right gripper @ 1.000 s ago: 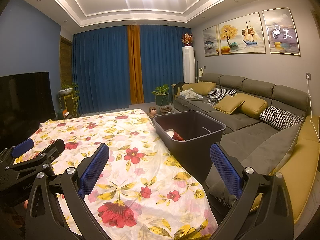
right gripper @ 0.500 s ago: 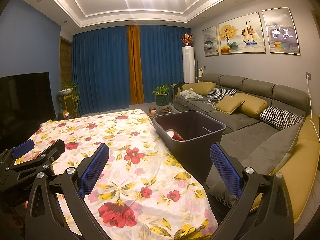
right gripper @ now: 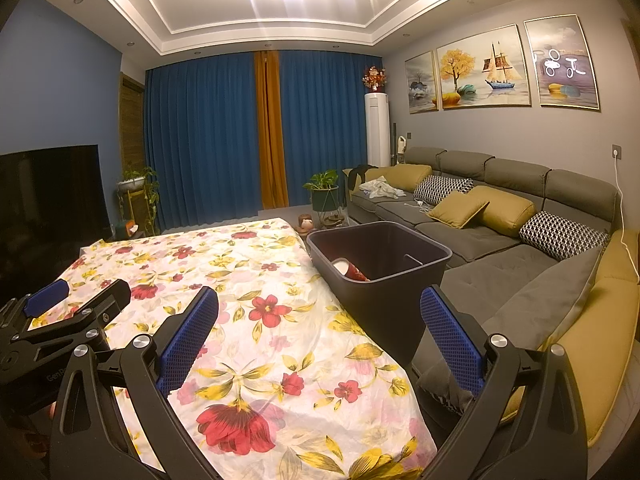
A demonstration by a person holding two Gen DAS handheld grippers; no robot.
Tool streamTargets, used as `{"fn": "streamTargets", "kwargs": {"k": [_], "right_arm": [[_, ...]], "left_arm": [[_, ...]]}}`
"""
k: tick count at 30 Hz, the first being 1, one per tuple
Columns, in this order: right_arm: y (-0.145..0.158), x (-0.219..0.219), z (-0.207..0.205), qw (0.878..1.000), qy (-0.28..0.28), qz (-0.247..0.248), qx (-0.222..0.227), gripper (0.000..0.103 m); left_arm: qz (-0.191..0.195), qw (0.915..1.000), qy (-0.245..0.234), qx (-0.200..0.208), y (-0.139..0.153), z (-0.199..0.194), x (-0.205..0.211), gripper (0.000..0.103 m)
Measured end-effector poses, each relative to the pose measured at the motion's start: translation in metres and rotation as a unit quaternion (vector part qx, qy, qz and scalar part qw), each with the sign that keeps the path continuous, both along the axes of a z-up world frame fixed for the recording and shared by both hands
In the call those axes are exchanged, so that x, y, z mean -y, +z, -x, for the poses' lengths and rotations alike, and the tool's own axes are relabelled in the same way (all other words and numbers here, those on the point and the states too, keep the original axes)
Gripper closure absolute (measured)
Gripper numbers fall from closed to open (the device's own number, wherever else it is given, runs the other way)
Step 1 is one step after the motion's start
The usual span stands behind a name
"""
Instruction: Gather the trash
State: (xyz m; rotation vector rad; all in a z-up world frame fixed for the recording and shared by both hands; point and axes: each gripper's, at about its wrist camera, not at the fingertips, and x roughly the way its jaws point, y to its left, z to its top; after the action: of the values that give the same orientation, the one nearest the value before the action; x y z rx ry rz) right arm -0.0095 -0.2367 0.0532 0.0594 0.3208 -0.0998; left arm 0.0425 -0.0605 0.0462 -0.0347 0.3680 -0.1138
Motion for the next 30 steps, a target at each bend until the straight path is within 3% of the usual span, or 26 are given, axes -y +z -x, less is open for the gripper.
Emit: {"fn": "streamTargets", "kwargs": {"k": [13, 19, 27, 30], "right_arm": [[-0.0005, 0.0015, -0.0002, 1.000, -0.001, -0.001, -0.001, 0.006], [0.0000, -0.0018, 0.0008, 1.000, -0.001, -0.003, -0.001, 0.006], [-0.0012, -0.0018, 0.0015, 1.000, -0.005, -0.006, 0.000, 0.006], [-0.0016, -0.0024, 0.0009, 1.000, -0.005, -0.007, 0.000, 0.006]], "left_arm": [[-0.005, 1.0000, 0.000, 0.005, 0.0009, 0.0010, 0.0019, 0.006], [-0.012, 0.9998, -0.008, 0.013, 0.0022, 0.0062, 0.0076, 0.018], [-0.007, 0.9999, -0.003, 0.010, 0.0015, 0.0057, 0.0050, 0.018], [-0.007, 1.0000, -0.001, 0.006, -0.0003, 0.0048, 0.0038, 0.013]]}}
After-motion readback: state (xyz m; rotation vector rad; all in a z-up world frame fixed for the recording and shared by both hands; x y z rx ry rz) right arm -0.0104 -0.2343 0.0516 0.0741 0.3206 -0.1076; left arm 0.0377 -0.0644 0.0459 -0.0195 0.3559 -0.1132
